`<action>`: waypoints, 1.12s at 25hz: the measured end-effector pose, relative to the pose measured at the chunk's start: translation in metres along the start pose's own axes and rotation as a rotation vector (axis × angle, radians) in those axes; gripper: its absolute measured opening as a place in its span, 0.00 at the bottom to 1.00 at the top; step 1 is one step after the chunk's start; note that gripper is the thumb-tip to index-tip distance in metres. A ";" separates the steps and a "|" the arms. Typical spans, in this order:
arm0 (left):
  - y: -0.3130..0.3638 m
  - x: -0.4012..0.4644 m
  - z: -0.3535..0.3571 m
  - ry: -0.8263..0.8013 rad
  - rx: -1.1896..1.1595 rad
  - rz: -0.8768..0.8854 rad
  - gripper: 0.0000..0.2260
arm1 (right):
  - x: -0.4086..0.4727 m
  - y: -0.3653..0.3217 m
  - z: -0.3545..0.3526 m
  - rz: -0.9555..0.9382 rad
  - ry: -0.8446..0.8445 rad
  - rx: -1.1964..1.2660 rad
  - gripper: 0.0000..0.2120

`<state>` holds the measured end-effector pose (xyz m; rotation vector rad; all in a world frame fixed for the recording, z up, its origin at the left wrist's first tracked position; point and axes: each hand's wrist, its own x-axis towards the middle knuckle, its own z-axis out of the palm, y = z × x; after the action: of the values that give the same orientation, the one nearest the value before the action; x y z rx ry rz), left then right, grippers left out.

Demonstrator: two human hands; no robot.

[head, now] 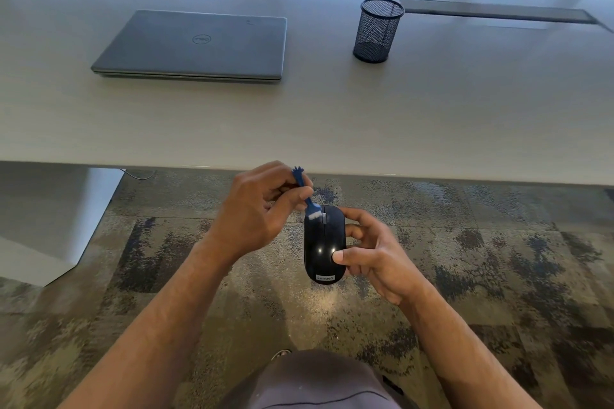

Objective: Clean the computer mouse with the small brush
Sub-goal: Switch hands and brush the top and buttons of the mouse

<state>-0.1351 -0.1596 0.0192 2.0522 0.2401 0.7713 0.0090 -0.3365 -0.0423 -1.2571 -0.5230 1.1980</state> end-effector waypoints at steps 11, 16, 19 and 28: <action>-0.007 0.004 -0.002 0.053 -0.028 -0.044 0.06 | 0.001 -0.003 0.003 -0.011 -0.019 -0.011 0.33; -0.008 0.005 0.003 -0.022 -0.060 -0.012 0.05 | 0.001 -0.004 0.005 -0.011 -0.043 -0.034 0.33; -0.016 0.004 -0.008 -0.057 0.023 -0.053 0.06 | 0.000 -0.003 0.003 -0.010 -0.026 -0.034 0.33; -0.010 0.006 0.002 -0.100 0.135 0.112 0.09 | 0.001 -0.003 0.004 -0.011 -0.037 -0.015 0.33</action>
<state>-0.1278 -0.1521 0.0132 2.2408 0.1244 0.7341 0.0072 -0.3332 -0.0393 -1.2450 -0.5660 1.2122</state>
